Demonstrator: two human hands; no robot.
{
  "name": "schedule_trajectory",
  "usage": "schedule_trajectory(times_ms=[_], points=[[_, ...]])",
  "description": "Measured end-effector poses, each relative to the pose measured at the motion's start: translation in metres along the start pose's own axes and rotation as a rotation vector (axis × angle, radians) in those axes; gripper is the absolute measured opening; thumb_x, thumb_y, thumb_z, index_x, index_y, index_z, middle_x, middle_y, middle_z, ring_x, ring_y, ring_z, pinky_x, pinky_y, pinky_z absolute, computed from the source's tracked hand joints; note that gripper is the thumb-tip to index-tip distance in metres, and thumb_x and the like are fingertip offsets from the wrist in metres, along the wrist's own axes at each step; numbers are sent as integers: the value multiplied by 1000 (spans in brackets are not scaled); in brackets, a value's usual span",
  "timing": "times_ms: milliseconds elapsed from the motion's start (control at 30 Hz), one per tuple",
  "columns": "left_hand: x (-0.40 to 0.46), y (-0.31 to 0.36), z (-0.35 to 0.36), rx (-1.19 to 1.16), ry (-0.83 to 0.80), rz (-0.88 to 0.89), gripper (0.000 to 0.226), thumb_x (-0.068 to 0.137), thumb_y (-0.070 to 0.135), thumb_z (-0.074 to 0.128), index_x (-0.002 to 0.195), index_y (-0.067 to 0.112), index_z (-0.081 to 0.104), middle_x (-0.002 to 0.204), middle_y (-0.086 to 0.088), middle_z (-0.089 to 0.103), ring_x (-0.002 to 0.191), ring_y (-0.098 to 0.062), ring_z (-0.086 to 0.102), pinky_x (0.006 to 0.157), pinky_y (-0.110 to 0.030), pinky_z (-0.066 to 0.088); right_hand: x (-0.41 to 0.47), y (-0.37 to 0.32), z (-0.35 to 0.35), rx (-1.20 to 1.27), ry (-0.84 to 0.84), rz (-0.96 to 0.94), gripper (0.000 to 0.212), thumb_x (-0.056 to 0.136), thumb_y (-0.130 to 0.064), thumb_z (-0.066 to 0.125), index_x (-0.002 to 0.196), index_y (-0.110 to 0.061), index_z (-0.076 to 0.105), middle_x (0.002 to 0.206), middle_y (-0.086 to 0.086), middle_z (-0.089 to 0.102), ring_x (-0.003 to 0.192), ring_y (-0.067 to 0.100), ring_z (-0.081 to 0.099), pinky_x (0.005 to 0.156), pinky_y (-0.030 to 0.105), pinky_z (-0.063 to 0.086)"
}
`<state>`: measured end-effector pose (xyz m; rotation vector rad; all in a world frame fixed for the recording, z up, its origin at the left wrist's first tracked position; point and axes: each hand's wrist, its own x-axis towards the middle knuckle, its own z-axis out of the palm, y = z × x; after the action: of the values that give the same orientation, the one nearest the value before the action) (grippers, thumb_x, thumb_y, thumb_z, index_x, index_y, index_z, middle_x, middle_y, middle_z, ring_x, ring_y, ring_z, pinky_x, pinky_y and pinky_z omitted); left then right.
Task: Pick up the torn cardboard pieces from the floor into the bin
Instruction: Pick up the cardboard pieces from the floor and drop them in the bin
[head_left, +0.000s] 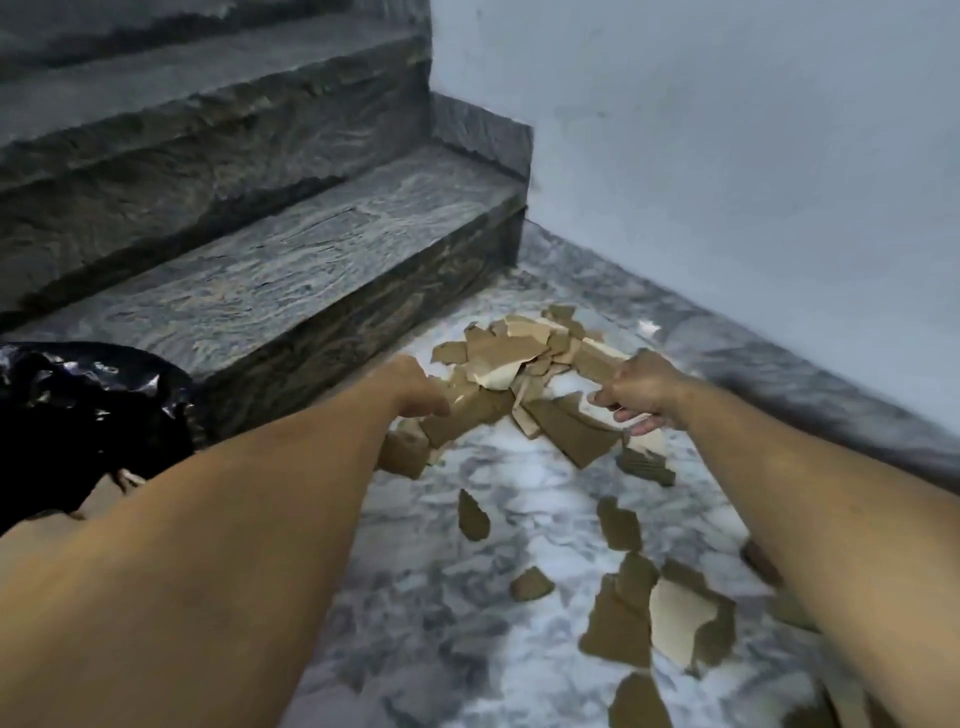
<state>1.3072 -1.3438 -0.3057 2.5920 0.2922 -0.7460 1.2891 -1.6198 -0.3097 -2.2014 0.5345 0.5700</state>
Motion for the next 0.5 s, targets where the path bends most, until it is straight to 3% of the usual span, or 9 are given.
schedule_trajectory(times_ms=[100,167,233,300,367,400,500], points=[[30,-10,39,-88,10,-132,54,75,33,79,113,3,56,109,-11,58,94,-26,58,69,-29,44,35,32,8,-126,5,43,34,84,-25,75,106,-2,63,105,12,65,94,26,64,64,32,55],[49,-21,63,-180,23,-235,66,72,37,80,120,2,51,105,-11,55,97,-26,57,76,-31,49,53,51,14,-241,35,82,49,83,-32,74,120,-2,60,124,11,59,118,31,55,84,33,53],[66,-30,83,-232,38,-365,105,61,57,76,141,7,29,139,-18,39,124,-36,44,100,-43,45,70,72,23,-265,74,143,81,74,-46,76,140,-10,44,137,14,50,127,34,48,101,37,45],[91,-43,100,-140,69,-462,122,51,81,56,150,24,13,158,-17,6,141,-48,11,112,-58,24,87,90,28,-253,129,245,109,61,-67,71,150,-22,25,151,18,37,138,39,34,113,51,31],[88,-39,100,-107,113,-491,122,52,90,46,152,32,7,159,-14,-11,143,-48,-3,112,-61,12,94,97,30,-227,140,293,110,70,-69,67,154,-26,10,160,21,11,147,41,10,118,57,13],[86,-32,100,-164,130,-474,120,57,88,50,152,31,4,158,-15,-17,144,-47,-4,114,-58,12,94,95,31,-215,135,290,108,75,-66,65,155,-25,5,161,21,5,148,40,5,119,56,10],[90,-9,110,-230,143,-396,118,56,79,66,149,34,10,157,-14,-19,143,-45,4,114,-53,19,108,92,48,-233,104,211,102,74,-64,65,154,-27,13,162,14,6,148,40,8,118,54,15]])
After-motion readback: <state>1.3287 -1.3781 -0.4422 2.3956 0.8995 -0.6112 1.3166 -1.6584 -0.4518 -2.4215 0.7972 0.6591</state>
